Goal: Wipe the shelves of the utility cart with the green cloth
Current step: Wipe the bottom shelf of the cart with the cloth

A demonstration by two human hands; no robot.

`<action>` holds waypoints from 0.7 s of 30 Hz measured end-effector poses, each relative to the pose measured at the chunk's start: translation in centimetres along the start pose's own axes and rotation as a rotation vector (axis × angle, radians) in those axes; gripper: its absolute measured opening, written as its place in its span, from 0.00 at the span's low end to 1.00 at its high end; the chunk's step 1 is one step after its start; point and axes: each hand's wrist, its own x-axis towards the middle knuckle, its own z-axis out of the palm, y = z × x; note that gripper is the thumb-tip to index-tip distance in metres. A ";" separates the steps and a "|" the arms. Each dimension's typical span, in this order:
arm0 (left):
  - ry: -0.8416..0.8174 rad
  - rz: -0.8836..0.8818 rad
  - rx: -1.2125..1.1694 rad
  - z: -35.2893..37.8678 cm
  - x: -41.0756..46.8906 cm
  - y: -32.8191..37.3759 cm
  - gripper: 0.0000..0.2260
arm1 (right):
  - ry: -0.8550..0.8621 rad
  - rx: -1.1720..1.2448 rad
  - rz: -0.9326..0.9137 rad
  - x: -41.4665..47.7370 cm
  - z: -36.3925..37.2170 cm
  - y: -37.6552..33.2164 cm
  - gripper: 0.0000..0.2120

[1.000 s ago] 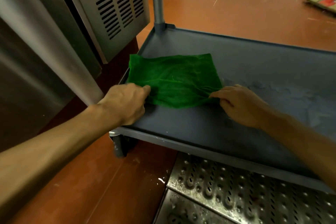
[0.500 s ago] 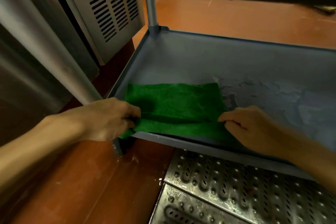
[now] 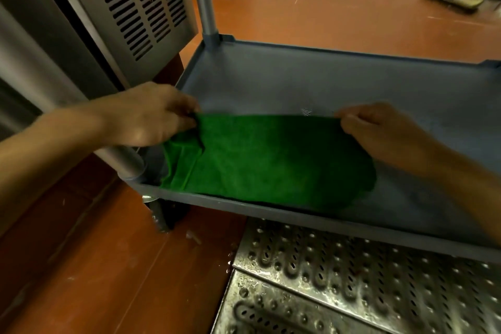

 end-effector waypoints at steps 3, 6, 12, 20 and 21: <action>0.136 0.034 0.187 0.8 1.9 -0.7 0.09 | 0.184 -0.079 -0.082 2.4 1.1 1.3 0.12; 0.135 -0.019 0.310 3.4 2.9 -2.0 0.17 | 0.161 -0.039 -0.157 2.5 2.9 2.4 0.11; -0.052 0.165 0.423 8.7 2.0 -4.3 0.36 | -0.299 -0.394 -0.278 -0.4 7.1 4.9 0.40; 0.059 0.236 0.425 9.6 2.6 -4.9 0.24 | 0.014 -0.396 -0.377 -1.2 9.3 4.3 0.16; 0.057 0.242 0.413 9.4 2.5 -4.6 0.22 | 0.032 -0.378 -0.375 -1.4 9.2 4.1 0.15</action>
